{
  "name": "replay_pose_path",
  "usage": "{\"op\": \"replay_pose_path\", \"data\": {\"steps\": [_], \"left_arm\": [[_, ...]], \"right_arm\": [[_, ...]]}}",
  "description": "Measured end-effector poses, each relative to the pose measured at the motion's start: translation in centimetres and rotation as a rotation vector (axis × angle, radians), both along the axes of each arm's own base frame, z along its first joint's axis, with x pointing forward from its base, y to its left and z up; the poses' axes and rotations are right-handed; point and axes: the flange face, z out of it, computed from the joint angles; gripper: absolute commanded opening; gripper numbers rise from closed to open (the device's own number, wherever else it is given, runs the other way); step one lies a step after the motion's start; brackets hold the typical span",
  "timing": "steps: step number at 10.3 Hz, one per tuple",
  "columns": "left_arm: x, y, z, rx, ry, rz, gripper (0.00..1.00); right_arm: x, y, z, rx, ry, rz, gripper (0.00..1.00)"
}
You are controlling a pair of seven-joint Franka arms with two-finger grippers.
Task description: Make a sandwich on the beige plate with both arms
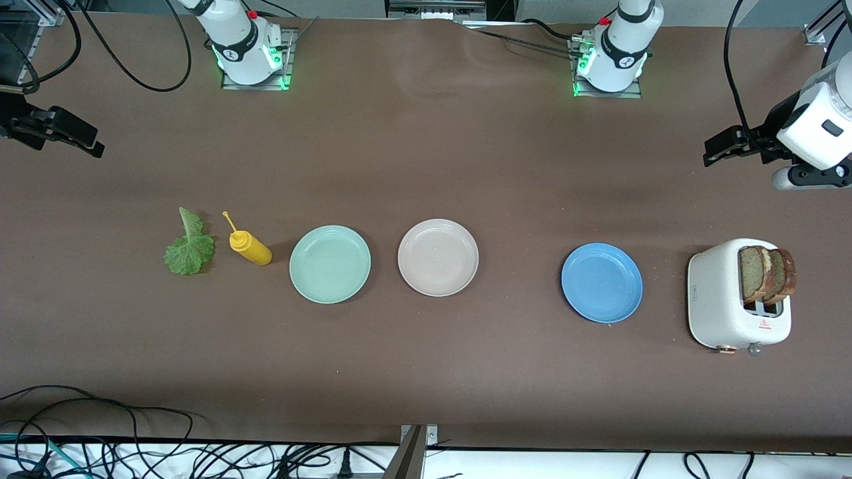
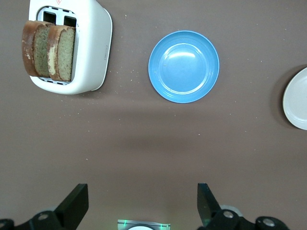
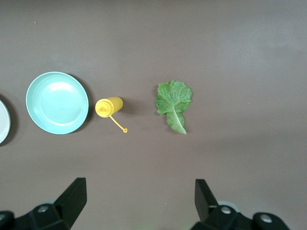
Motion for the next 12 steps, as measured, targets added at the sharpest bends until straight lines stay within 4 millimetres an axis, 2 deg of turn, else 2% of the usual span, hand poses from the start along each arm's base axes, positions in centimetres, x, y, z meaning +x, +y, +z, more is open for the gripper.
{"op": "replay_pose_path", "data": {"steps": [3,5,6,9,10,12], "left_arm": [[0.1,0.5,-0.1,0.010,0.001,0.007,1.00],[0.8,1.6,-1.4,0.057,0.021,-0.012,1.00],[1.8,2.2,-2.4,0.070,0.029,-0.023,1.00],[6.7,6.5,-5.4,0.056,0.032,-0.055,1.00],[8.6,8.2,-7.0,0.050,0.023,-0.078,1.00],[11.2,11.2,-10.1,0.045,-0.012,-0.115,1.00]], "right_arm": [[0.0,-0.1,0.0,0.000,0.000,-0.001,1.00],[0.0,0.0,0.0,0.000,0.000,-0.001,1.00],[0.0,0.0,0.0,0.000,0.000,-0.001,1.00],[0.0,-0.1,0.1,0.000,-0.001,-0.001,1.00],[0.0,0.0,0.1,0.000,-0.001,0.000,1.00],[0.0,0.0,0.1,0.000,-0.001,0.000,1.00]]}}
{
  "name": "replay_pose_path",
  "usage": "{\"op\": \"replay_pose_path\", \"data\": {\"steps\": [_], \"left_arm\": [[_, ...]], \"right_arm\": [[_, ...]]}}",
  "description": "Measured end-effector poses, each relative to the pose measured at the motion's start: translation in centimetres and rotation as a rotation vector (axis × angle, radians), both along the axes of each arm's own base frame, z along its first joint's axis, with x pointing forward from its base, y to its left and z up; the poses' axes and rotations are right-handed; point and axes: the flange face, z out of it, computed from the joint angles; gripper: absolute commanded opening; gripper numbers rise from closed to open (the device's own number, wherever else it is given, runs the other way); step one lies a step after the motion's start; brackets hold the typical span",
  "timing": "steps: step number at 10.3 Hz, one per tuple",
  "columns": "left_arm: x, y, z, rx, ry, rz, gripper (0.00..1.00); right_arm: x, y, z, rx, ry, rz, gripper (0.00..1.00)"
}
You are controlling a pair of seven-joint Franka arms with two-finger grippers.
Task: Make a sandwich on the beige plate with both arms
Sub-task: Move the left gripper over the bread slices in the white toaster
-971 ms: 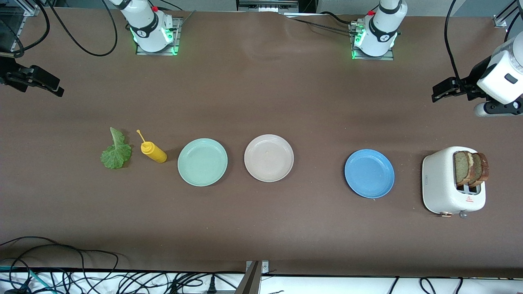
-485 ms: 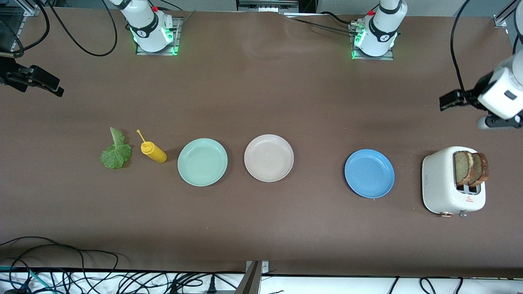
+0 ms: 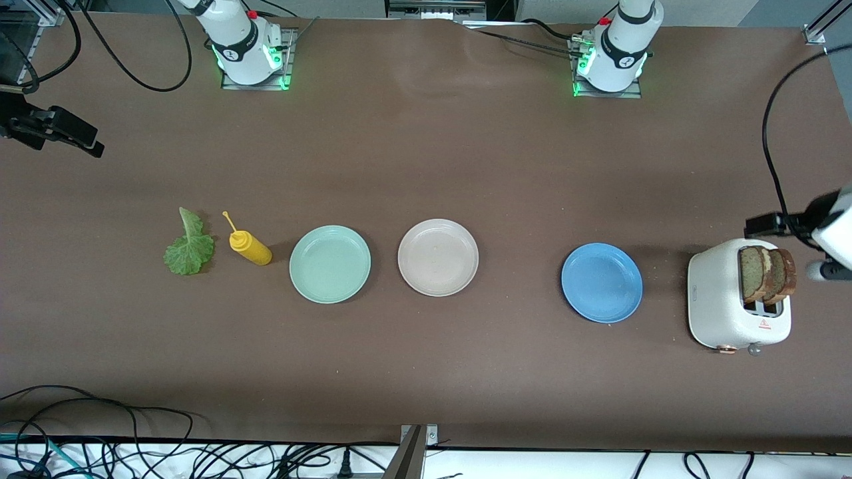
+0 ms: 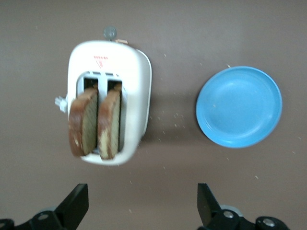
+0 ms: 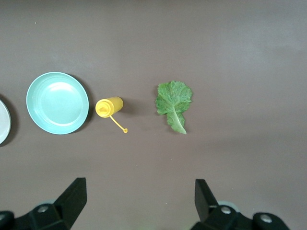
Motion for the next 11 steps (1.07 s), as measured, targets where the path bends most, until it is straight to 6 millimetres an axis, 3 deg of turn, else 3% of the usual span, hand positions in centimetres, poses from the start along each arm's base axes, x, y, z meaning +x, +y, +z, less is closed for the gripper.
{"op": "replay_pose_path", "data": {"steps": [5,11], "left_arm": [[2.5,2.4,-6.2,-0.009,-0.003,-0.054,1.00],[3.1,3.6,-9.0,-0.013,0.011,-0.050,1.00]], "right_arm": [[0.0,0.1,0.0,0.000,0.000,0.001,1.00],[0.0,0.1,0.0,0.001,0.000,0.002,1.00]]}}
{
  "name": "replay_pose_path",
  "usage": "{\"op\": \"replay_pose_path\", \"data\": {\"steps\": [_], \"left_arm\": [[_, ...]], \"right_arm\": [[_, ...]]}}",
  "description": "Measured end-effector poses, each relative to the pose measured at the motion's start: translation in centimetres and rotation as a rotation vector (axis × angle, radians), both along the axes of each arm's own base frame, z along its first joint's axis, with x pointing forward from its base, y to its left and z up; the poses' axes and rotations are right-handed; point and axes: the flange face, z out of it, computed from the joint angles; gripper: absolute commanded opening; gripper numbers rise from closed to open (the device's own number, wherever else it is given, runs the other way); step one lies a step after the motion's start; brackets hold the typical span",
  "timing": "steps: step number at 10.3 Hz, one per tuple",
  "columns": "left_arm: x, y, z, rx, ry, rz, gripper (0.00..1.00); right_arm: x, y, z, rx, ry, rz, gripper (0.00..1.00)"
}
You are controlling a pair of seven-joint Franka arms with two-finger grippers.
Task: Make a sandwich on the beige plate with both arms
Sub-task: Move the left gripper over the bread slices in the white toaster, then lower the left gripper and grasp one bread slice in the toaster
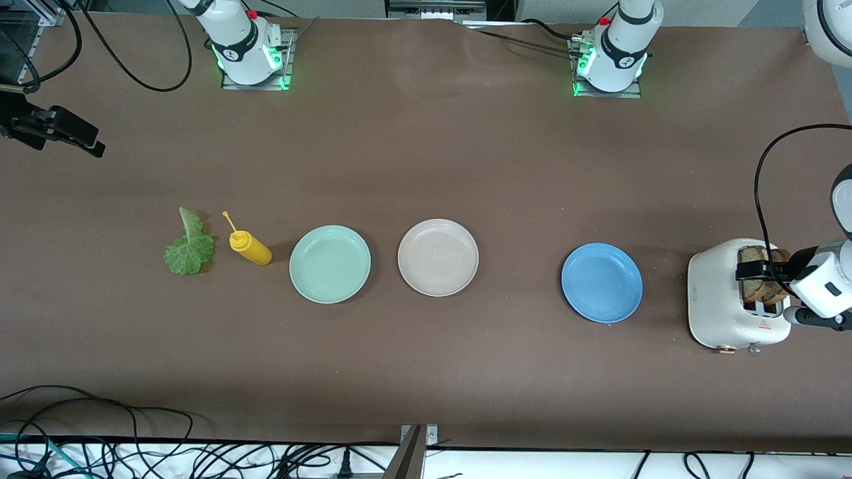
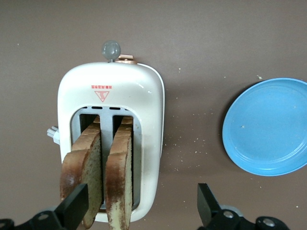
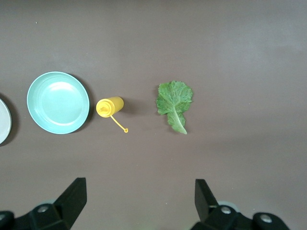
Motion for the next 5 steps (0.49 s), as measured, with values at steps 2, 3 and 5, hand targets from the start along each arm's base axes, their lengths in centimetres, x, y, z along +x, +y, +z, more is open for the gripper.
{"op": "replay_pose_path", "data": {"steps": [2,3,5], "left_arm": [[0.0,0.4,-0.5,-0.001,0.008,0.005,1.00],[0.0,0.5,-0.9,-0.002,0.012,0.006,1.00],[0.2,0.5,-1.6,-0.002,0.012,0.005,1.00]], "right_arm": [[0.0,0.0,0.0,0.000,0.000,0.000,1.00],[0.0,0.0,0.0,0.000,0.000,0.000,1.00],[0.0,0.0,0.0,0.000,0.001,0.000,1.00]]}}
